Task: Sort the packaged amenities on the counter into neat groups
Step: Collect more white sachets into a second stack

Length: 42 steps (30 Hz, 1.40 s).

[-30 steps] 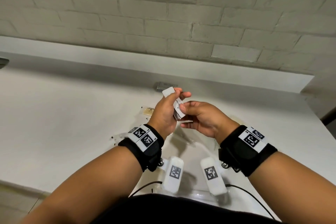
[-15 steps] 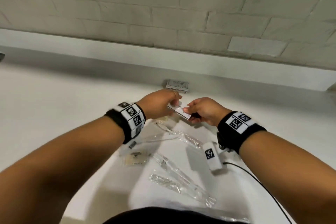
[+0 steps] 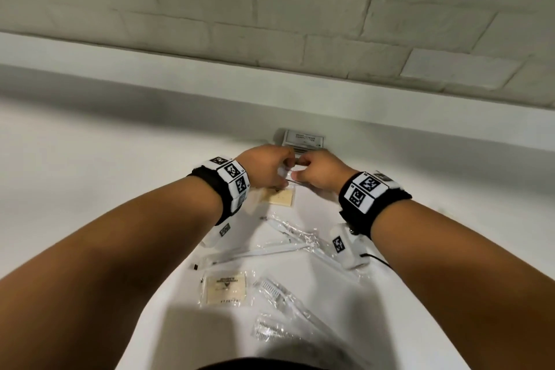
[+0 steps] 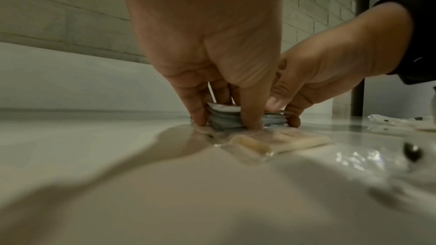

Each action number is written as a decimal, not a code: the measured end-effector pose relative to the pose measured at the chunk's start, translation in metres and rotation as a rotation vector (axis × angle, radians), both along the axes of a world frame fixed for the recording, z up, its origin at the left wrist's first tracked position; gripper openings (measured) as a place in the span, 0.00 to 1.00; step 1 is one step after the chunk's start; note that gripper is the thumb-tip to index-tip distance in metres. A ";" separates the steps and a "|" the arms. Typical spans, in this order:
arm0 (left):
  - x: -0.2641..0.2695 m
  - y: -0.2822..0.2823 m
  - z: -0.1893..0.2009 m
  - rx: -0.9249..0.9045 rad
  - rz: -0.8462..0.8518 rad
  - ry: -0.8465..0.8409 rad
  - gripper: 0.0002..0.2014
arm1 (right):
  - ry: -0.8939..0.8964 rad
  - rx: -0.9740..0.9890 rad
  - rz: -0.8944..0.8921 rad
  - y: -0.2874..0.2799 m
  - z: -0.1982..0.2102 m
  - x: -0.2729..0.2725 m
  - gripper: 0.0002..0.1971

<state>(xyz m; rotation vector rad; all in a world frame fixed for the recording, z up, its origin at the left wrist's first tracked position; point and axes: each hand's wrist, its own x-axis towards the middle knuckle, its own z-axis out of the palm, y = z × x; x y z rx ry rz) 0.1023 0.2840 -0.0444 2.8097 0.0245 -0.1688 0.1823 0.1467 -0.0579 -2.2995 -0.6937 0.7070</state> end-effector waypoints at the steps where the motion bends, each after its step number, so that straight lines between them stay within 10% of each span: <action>1: 0.000 -0.001 -0.002 -0.011 0.007 -0.003 0.21 | -0.037 -0.032 0.063 -0.001 0.001 -0.001 0.20; 9: -0.011 -0.013 -0.006 -0.075 0.030 0.023 0.22 | -0.441 -0.351 0.314 -0.015 0.016 -0.017 0.19; 42: 0.014 -0.012 -0.004 0.142 -0.146 0.071 0.13 | -0.440 -0.352 0.197 -0.018 0.018 -0.016 0.24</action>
